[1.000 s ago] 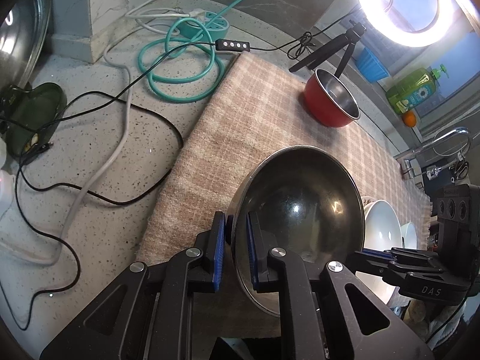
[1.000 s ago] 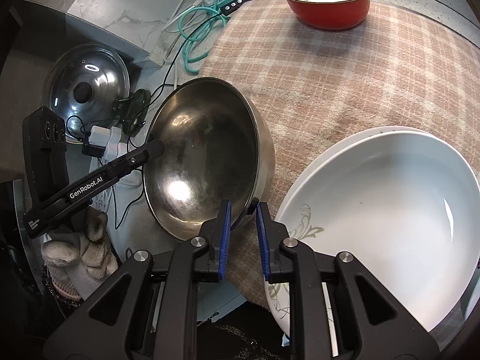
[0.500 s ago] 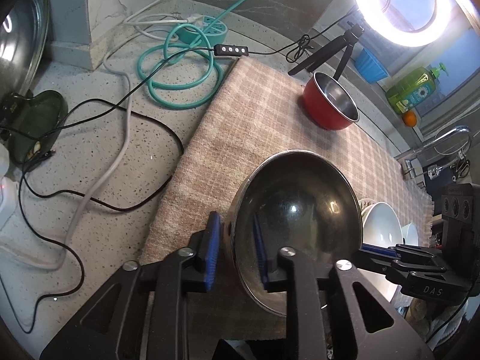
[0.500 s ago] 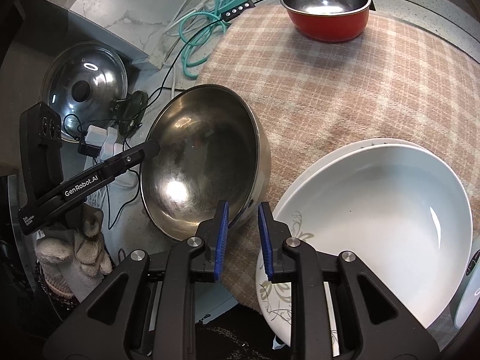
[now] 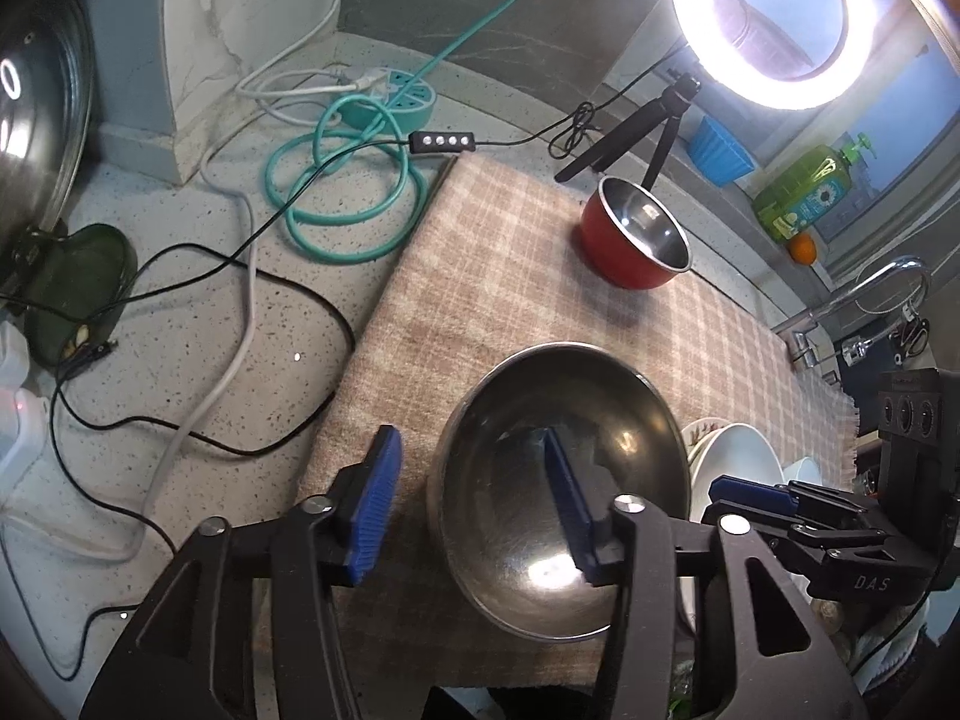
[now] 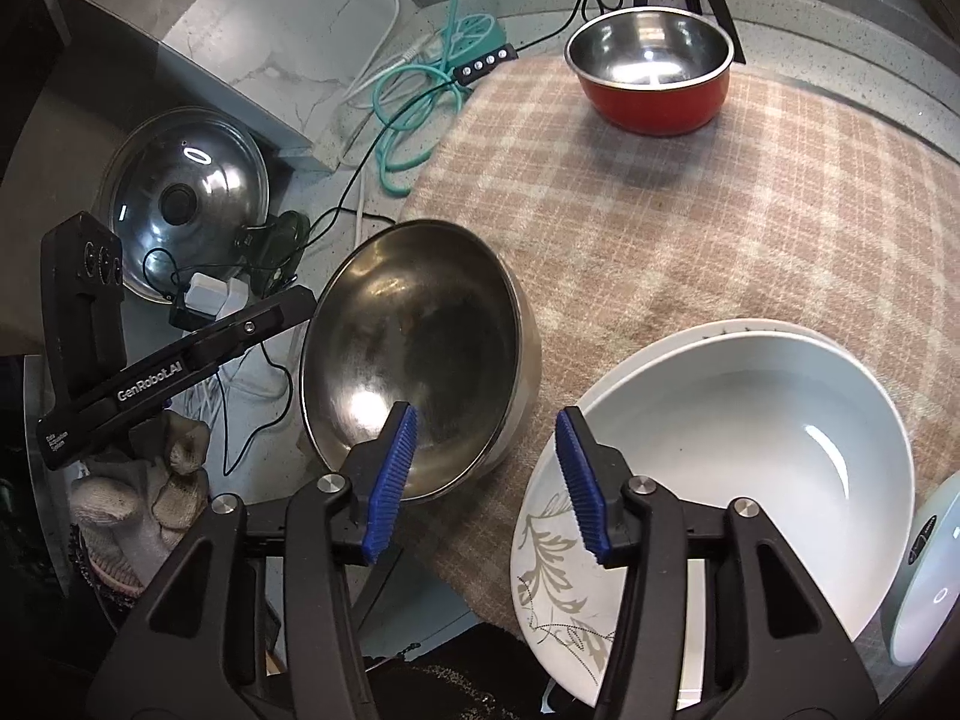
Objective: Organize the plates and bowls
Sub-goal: 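Lower the steel bowl onto the cloth and open the right tool, then move the right tool to the red steel pot rim and close on it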
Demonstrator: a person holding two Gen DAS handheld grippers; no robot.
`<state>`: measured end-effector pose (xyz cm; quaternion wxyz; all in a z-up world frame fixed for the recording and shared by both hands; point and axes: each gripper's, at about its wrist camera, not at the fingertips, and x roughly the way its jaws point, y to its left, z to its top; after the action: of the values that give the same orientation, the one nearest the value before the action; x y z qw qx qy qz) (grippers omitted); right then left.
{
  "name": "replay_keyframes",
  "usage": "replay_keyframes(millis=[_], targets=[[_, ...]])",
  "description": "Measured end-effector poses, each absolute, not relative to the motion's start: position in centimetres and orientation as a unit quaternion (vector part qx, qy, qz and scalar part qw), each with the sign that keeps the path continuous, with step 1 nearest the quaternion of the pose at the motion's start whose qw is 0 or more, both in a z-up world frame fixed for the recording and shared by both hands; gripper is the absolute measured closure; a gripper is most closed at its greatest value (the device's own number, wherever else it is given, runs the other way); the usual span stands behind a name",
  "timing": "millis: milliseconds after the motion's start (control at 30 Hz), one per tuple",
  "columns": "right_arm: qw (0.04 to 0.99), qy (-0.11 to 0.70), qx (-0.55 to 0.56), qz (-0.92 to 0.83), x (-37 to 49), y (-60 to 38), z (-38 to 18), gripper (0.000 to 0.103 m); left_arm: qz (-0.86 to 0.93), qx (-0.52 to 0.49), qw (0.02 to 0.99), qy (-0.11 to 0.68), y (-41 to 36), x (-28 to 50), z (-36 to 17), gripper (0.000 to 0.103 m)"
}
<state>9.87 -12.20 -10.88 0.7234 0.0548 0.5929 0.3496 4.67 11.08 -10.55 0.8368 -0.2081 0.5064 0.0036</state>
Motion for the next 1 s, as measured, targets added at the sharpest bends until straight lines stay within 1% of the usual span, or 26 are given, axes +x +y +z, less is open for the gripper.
replay_keyframes(millis=[67, 100, 167, 200, 300, 600, 1000], targets=[[0.734, 0.583, 0.048, 0.345, 9.9, -12.4, -10.4, 0.035, 0.001, -0.203, 0.840, 0.503, 10.8, 4.8, -10.2, 0.040], [0.738, 0.579, 0.045, 0.342, 9.9, -12.5, -10.2, 0.033, 0.000, -0.200, 0.841, 0.503, 10.6, 4.9, -9.9, 0.038], [0.752, 0.568, 0.034, 0.333, 10.1, -12.8, -9.5, 0.025, -0.004, -0.196, 0.843, 0.501, 10.4, 5.2, -9.6, 0.038], [0.761, 0.558, 0.026, 0.328, 10.1, -13.0, -9.1, 0.024, -0.005, -0.193, 0.843, 0.502, 10.2, 5.3, -9.5, 0.037], [0.777, 0.544, 0.014, 0.317, 10.6, -13.5, -8.1, 0.024, -0.007, -0.180, 0.848, 0.499, 9.7, 5.8, -9.0, 0.036], [0.798, 0.528, 0.045, 0.287, 13.3, -16.8, -6.3, 0.024, -0.022, -0.168, 0.854, 0.491, 8.8, 7.9, -8.0, 0.036], [0.814, 0.523, 0.091, 0.238, 18.6, -20.1, -5.8, 0.024, -0.031, -0.157, 0.858, 0.489, 8.2, 12.5, -7.2, 0.036]])
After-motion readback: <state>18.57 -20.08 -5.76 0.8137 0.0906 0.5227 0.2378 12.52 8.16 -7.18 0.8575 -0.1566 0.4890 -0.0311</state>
